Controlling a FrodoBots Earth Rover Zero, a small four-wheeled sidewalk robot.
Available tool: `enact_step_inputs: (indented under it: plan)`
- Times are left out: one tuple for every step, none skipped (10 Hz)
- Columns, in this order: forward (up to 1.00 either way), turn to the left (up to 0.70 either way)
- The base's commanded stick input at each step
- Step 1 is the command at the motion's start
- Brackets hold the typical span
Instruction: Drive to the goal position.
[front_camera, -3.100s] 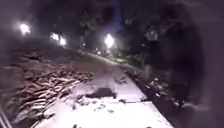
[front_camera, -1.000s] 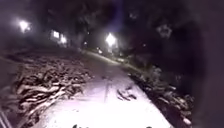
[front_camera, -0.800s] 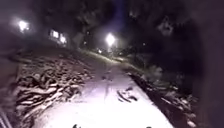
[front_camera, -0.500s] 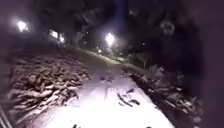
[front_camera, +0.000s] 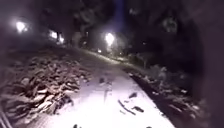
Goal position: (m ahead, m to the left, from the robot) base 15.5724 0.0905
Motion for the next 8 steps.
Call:
enact_step_inputs:
  plan:
    - [0.45, 0.0]
    - [0.45, 0.0]
    - [0.45, 0.0]
    - [0.45, 0.01]
    - [0.45, 0.11]
    - [0.45, 0.23]
    - [0.45, 0.27]
    - [0.45, 0.27]
